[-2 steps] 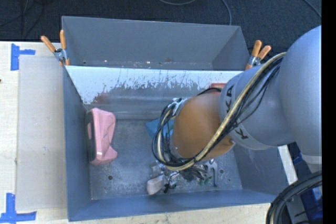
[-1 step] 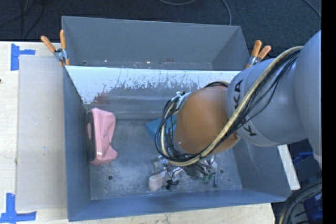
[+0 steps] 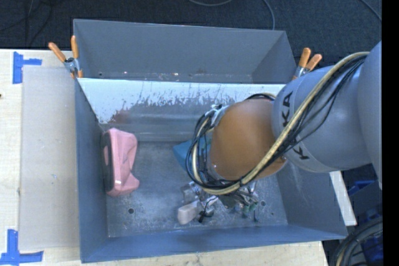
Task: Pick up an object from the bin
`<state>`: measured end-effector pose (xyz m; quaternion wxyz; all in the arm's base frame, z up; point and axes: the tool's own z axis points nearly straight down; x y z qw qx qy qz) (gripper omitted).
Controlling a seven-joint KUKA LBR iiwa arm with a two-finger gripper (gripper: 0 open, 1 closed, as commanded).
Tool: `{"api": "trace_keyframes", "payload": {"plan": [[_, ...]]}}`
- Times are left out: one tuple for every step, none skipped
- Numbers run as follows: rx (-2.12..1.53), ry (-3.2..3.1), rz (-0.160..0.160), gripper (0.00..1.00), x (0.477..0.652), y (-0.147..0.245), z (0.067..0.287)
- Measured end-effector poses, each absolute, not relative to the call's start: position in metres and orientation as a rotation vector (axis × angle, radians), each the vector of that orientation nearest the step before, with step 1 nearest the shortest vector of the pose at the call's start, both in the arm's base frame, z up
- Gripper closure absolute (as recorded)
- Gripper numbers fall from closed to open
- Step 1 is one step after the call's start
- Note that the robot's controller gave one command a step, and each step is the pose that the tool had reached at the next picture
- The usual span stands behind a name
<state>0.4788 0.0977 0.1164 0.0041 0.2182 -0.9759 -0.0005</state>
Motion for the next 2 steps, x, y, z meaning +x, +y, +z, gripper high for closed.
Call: {"api": "trace_keyframes", "payload": {"plan": [[0.682, -3.057, -0.002, 1.0, 0.4785, 0.098, 0.1287], [0.682, -3.058, -0.002, 1.0, 0.4786, 0.0982, 0.1353]]}}
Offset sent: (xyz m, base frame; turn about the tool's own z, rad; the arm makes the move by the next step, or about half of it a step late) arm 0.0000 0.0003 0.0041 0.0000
